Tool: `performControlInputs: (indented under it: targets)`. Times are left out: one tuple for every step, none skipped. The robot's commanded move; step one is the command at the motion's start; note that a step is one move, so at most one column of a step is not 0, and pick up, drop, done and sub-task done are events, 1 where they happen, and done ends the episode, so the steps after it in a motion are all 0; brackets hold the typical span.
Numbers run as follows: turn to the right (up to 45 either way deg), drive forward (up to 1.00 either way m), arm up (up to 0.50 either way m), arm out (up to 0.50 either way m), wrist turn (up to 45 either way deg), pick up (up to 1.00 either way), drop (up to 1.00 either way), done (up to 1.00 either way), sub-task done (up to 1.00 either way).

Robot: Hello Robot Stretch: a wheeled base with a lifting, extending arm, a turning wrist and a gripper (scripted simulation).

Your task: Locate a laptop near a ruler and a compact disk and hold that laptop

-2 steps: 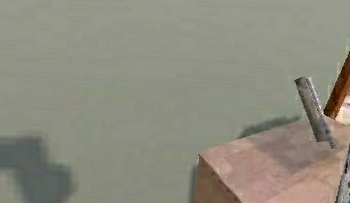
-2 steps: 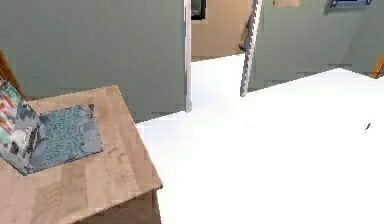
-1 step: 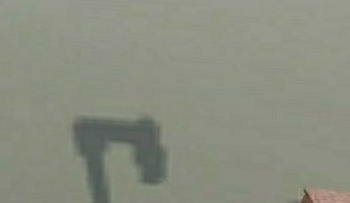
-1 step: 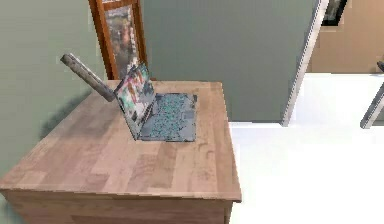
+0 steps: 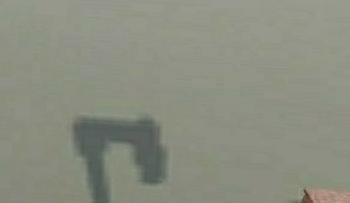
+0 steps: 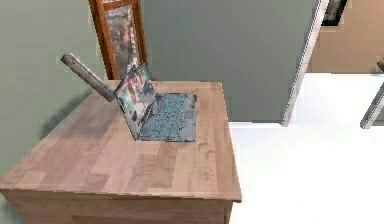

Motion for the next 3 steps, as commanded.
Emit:
performControlInputs:
  targets:
    - [0.0,0.0,0.38,0.0,0.0,0.0,0.0,0.0,0.0]
    - [0.0,0.0,0.0,0.24,0.0,0.0,0.0,0.0,0.0]
    - [0.0,0.0,0.0,0.0,45.0,0.0,0.0,0.0,0.0]
